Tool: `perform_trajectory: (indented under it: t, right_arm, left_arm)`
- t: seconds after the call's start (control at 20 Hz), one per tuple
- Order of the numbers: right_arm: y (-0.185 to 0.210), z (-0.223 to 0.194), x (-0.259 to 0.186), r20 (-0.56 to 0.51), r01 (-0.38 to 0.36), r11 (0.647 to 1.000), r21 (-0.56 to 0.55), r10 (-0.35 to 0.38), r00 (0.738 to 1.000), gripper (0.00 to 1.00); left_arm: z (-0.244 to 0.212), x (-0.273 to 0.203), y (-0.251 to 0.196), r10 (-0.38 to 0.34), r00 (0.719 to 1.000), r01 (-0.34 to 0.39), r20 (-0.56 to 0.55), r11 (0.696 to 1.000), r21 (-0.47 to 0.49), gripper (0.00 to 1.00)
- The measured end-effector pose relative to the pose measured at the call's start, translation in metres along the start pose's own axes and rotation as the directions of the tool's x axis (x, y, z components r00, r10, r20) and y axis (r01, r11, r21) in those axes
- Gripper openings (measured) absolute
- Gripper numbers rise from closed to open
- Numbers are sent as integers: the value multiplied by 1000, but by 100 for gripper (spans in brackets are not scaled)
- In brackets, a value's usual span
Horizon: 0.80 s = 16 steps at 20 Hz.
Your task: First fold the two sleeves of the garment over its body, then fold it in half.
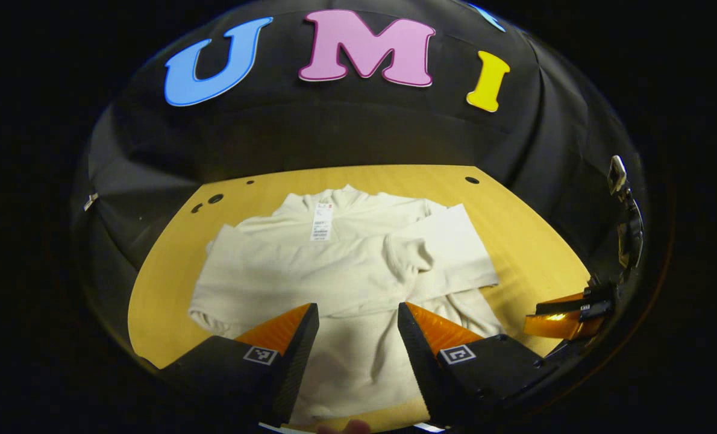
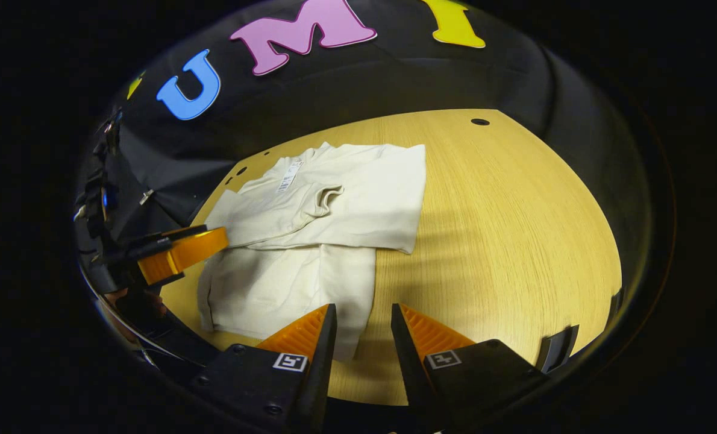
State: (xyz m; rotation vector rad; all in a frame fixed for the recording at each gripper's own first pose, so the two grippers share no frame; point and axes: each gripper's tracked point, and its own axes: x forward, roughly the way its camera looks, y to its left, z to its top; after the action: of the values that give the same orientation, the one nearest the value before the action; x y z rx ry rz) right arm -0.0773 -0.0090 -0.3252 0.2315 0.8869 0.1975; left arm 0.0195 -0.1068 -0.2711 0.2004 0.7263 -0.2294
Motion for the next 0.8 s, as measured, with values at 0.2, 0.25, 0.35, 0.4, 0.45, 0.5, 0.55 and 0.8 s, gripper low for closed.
perform_trajectory:
  t: [0.2, 0.25, 0.35, 0.4, 0.45, 0.5, 0.55, 0.8]
  right_arm:
    - [10, -13, 1, -30, -21, 999, -30, 20, 999, 65]
    - [14, -15, 1, -34, -27, 999, -33, 25, 999, 69]
    - [19, -19, 3, -49, -34, 999, -41, 32, 998, 72]
    - [20, -21, 3, -56, -33, 998, -46, 30, 998, 75]
    - [21, -23, 5, -63, -30, 998, -53, 27, 998, 78]
    - [20, -26, 7, -72, -19, 998, -62, 14, 997, 79]
    - [18, -29, 9, -88, -5, 997, -72, -1, 996, 80]
    - [24, -34, 27, -131, -2, 993, -122, -14, 991, 80]
  left_arm:
    - [-51, -27, 34, 52, 995, -56, -84, 998, -36, 82]
    - [-61, -32, 40, 62, 993, -67, -101, 997, -44, 82]
    - [-79, -40, 51, 77, 988, -84, -132, 995, -50, 82]
    - [-88, -43, 57, 89, 985, -97, -147, 994, -47, 82]
    - [-96, -46, 62, 101, 981, -110, -162, 993, -46, 82]
    - [-103, -47, 68, 115, 977, -126, -180, 991, -52, 82]
    - [-112, -46, 71, 120, 971, -136, -205, 988, -67, 82]
    - [-138, -27, 75, 115, 952, -142, -283, 987, -75, 82]
